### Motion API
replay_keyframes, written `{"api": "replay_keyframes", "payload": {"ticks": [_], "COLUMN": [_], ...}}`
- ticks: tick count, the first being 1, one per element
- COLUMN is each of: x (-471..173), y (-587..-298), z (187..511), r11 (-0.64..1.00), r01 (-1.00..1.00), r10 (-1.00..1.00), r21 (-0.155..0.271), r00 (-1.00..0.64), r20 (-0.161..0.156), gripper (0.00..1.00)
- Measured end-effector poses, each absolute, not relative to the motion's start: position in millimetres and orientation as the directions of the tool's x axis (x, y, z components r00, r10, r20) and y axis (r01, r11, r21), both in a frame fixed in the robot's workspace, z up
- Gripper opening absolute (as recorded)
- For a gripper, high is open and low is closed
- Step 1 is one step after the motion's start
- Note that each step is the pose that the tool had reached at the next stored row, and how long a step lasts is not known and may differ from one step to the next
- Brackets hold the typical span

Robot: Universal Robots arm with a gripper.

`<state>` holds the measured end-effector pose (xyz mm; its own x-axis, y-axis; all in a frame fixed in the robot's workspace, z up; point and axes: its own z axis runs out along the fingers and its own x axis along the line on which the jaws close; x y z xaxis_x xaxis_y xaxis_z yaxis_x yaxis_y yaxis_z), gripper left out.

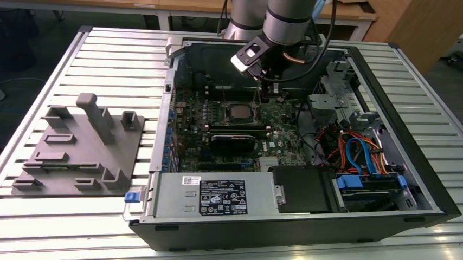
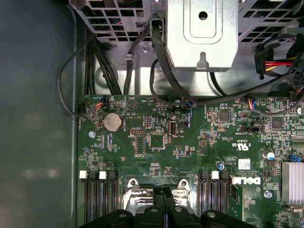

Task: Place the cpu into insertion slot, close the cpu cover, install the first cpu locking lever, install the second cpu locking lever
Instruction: 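Close the cpu cover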

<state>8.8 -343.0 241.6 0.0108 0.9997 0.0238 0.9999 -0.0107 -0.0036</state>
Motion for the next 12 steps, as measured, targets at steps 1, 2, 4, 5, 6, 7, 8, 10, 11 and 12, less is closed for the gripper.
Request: {"api": "replay_keyframes", "payload": {"ticks": [1,2,4,5,6,7,8,10,11,12], "x": [8.6,8.4,8.0,7.9,7.7,7.4,7.2,6.9,6.6,6.4], "y": [-343.0,-343.0,-343.0,-343.0,-343.0,-343.0,-343.0,-343.0,-343.0,-343.0], "z": [241.6,241.6,241.5,241.5,241.5,241.5,241.5,241.5,241.5,241.6], "r11": [-0.011,-0.011,-0.011,-0.011,-0.011,-0.011,-0.011,-0.011,-0.011,-0.011], "r01": [1.000,1.000,1.000,1.000,1.000,1.000,1.000,1.000,1.000,1.000], "r10": [1.000,1.000,1.000,1.000,1.000,1.000,1.000,1.000,1.000,1.000], "r21": [-0.004,-0.004,-0.004,-0.004,-0.004,-0.004,-0.004,-0.004,-0.004,-0.004], "r00": [0.011,0.011,0.011,0.011,0.011,0.011,0.011,0.011,0.011,0.011], "r20": [0.024,0.024,0.024,0.024,0.024,0.024,0.024,0.024,0.024,0.024], "gripper": [0.10,0.10,0.10,0.10,0.10,0.10,0.10,0.10,0.10,0.10]}}
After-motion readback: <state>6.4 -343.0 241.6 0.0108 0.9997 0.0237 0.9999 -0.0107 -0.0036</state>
